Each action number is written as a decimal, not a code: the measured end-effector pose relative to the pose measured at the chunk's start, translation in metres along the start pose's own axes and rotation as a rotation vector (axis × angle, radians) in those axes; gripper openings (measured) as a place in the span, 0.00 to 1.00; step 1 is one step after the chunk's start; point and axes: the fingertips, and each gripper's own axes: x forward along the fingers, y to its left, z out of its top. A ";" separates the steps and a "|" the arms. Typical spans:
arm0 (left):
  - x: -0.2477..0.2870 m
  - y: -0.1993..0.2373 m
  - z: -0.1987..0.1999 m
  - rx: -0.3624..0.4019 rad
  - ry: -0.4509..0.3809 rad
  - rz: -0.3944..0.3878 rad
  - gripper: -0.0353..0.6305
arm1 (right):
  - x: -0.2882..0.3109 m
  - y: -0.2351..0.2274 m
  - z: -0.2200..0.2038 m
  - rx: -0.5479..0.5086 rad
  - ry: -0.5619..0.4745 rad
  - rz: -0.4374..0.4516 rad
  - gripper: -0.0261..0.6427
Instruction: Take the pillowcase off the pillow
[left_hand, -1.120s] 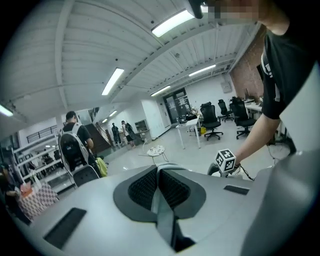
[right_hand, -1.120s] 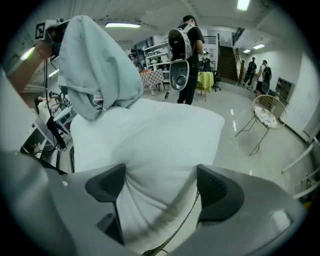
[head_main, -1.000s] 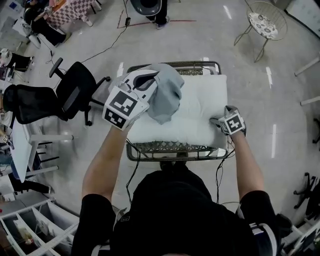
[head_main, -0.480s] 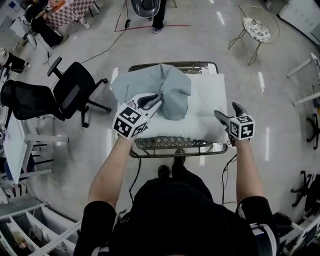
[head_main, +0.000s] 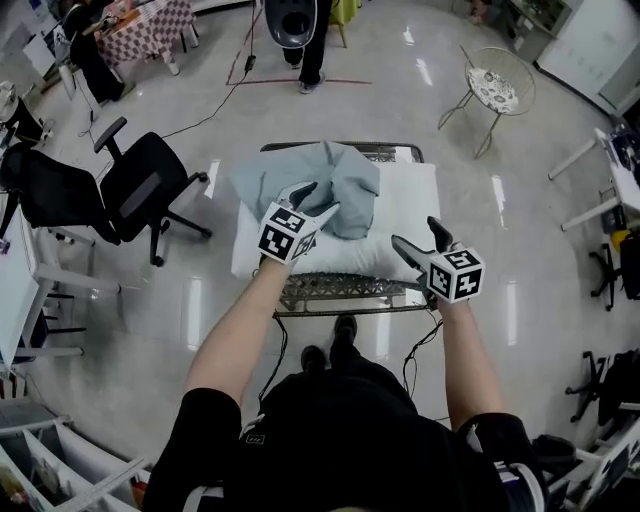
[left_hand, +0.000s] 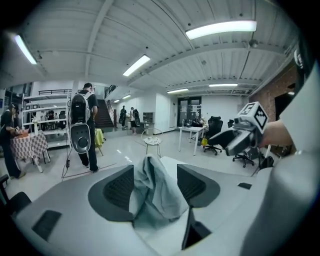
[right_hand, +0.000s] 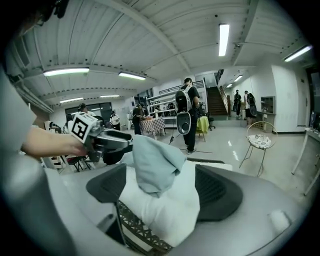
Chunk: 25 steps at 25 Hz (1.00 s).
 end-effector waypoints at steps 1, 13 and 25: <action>0.009 0.000 0.003 -0.016 0.003 -0.010 0.44 | 0.000 0.008 -0.003 -0.002 0.003 0.009 0.70; -0.003 -0.006 0.080 0.010 -0.133 -0.093 0.08 | -0.053 -0.041 0.017 0.030 -0.097 -0.117 0.58; -0.148 -0.014 0.203 0.011 -0.470 -0.164 0.08 | -0.090 -0.021 0.051 0.087 -0.218 -0.176 0.52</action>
